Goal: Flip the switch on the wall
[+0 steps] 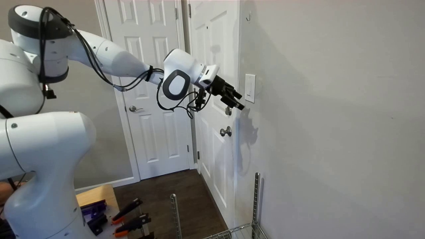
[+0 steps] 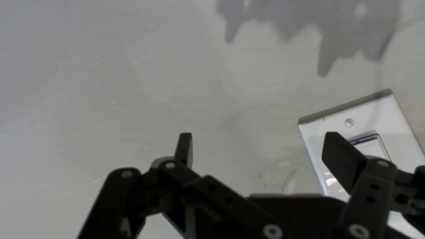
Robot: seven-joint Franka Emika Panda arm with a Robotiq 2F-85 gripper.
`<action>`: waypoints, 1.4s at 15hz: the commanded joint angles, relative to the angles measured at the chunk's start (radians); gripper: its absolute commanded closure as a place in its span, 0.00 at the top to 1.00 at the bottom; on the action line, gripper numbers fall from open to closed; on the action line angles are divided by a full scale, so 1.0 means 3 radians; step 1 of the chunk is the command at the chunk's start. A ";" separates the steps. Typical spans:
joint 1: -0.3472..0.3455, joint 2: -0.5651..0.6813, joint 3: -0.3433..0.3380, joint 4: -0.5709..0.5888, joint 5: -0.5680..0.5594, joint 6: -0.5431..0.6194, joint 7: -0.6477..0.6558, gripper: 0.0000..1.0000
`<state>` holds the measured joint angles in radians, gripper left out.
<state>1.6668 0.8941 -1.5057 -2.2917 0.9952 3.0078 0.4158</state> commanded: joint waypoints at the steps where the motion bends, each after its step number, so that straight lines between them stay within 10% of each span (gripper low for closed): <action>1: -0.0095 0.0156 0.0049 0.0060 -0.0011 -0.0050 0.0118 1.00; 21: -0.0553 0.0190 0.0333 0.0604 0.0051 0.0088 0.0196 1.00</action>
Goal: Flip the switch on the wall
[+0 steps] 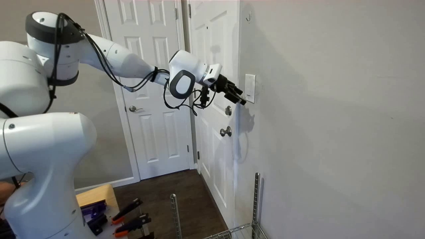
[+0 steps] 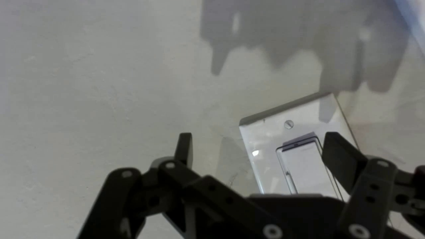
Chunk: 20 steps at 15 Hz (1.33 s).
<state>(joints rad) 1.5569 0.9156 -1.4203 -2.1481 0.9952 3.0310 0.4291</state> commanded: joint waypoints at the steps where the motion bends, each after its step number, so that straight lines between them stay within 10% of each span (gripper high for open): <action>1: -0.0238 0.0118 0.0052 0.0148 0.0053 0.0002 0.0185 1.00; 8: -0.0400 0.0142 0.0116 0.0275 0.0028 -0.0014 0.0231 1.00; 20: 0.0920 -0.0219 -0.0766 -0.0813 -0.0268 -0.0532 0.0184 1.00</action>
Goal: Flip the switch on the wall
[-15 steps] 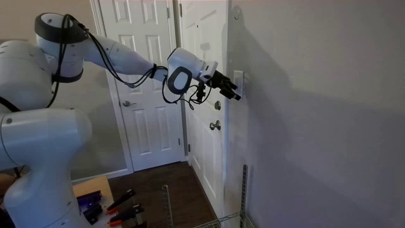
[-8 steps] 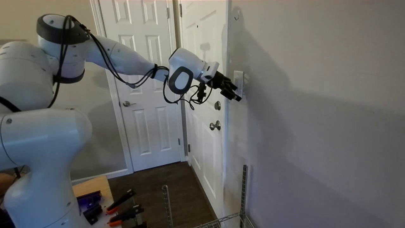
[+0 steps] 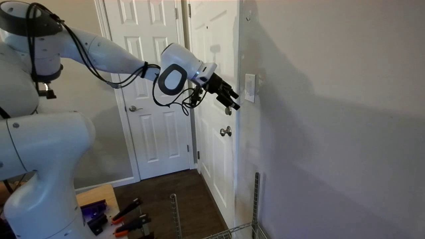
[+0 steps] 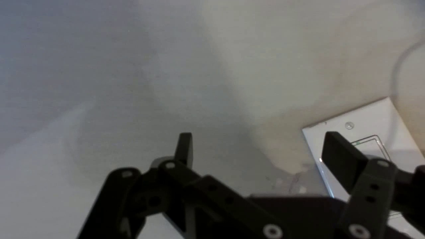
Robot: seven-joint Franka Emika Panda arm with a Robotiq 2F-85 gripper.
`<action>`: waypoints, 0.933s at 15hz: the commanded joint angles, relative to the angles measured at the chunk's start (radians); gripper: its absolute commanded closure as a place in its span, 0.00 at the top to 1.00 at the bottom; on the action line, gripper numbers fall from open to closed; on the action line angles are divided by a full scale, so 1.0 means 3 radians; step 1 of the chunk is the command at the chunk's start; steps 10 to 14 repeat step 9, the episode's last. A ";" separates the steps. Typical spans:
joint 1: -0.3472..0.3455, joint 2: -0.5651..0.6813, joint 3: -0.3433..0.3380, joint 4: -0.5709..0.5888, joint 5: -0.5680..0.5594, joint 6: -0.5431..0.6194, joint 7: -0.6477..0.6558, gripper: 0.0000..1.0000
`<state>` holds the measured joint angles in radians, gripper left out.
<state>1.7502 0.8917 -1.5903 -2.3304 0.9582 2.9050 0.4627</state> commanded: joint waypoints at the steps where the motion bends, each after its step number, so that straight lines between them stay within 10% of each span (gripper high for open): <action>1: 0.0341 -0.0147 -0.0242 -0.0242 -0.0158 -0.0142 0.0075 1.00; 14: 0.0305 -0.0119 -0.0178 -0.0237 -0.0173 -0.0075 0.0059 1.00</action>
